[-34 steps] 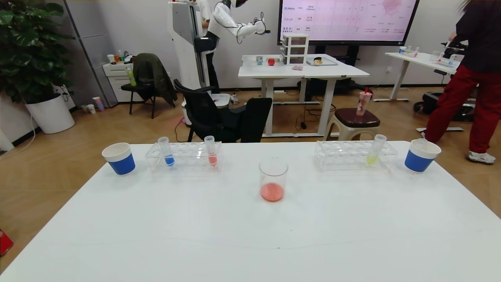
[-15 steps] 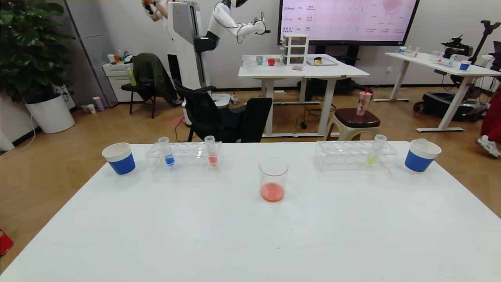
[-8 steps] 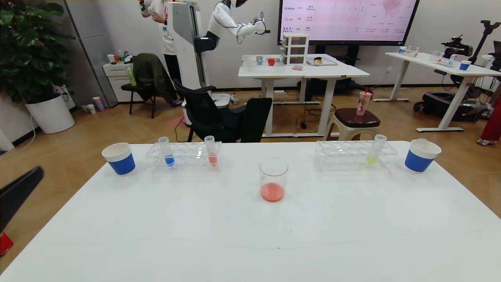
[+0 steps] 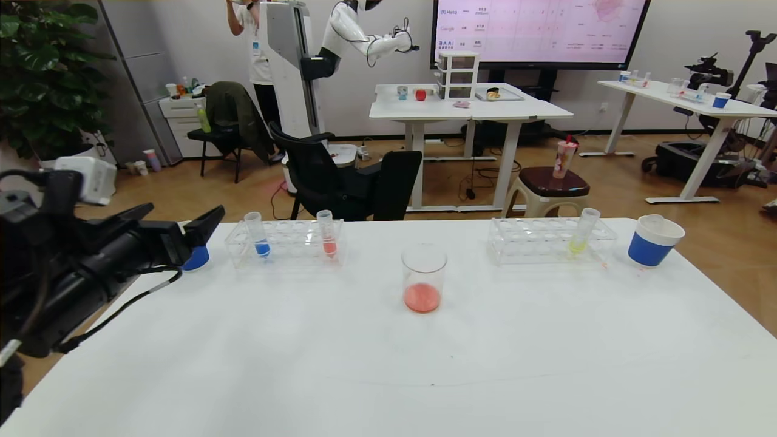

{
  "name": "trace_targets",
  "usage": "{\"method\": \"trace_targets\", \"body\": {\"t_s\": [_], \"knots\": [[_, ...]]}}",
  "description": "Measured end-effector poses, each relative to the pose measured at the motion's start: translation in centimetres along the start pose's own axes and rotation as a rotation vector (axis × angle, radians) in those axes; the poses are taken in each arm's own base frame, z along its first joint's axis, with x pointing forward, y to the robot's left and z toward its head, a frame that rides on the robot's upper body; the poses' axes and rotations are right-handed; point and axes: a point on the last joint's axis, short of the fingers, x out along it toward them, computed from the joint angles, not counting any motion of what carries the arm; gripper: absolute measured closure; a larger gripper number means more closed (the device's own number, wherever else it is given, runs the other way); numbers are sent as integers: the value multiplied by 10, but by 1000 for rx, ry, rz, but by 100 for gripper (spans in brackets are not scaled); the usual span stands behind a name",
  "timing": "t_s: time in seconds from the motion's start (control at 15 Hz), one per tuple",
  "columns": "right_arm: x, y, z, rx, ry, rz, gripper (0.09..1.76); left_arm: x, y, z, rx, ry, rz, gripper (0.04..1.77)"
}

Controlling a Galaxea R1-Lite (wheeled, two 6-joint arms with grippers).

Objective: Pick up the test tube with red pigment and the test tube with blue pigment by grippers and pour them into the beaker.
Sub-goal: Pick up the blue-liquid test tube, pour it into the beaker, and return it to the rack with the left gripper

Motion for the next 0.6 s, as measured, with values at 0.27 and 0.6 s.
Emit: {"method": "trace_targets", "body": {"t_s": [0.27, 0.6], "knots": [[0, 0, 0, 0, 0, 0, 12, 47, 1, -49, -5, 36, 8, 6], [0, 0, 0, 0, 0, 0, 12, 91, 0, -94, -11, 78, 41, 6]]}}
